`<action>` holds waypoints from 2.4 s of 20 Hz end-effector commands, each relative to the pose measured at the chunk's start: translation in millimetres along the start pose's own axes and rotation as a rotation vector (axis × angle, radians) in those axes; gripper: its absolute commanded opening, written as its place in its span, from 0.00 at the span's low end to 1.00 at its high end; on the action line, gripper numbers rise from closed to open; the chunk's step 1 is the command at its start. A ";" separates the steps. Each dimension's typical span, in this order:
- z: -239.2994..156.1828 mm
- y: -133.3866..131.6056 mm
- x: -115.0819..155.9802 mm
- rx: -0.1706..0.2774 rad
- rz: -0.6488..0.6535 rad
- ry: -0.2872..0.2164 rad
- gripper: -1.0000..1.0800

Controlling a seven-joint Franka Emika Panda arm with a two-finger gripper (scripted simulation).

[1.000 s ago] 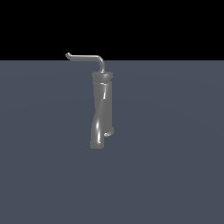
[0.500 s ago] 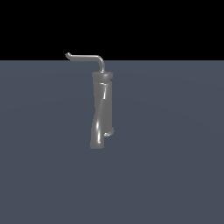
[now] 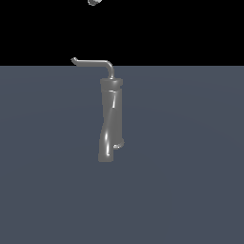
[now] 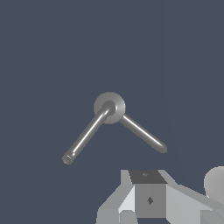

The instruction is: Turn on the faucet by rotating a designated handle.

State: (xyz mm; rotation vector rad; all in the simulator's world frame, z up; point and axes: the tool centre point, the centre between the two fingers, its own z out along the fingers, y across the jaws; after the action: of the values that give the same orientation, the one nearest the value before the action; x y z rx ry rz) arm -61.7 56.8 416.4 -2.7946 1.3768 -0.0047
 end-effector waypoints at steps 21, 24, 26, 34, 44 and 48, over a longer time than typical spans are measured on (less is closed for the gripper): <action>85.1 -90.9 11.4 -0.017 0.501 0.011 0.00; 95.7 -99.7 11.5 -0.018 0.553 0.013 0.00; 101.8 -104.5 11.4 -0.019 0.583 0.014 0.00; 117.1 -116.1 11.0 -0.021 0.655 0.016 0.00; 119.0 -113.0 6.9 -0.021 0.663 0.017 0.00; 119.0 -104.0 -1.1 -0.021 0.663 0.017 0.00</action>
State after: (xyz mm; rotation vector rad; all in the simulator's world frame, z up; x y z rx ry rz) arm 26.3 123.3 300.0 -2.2128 2.2306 0.0006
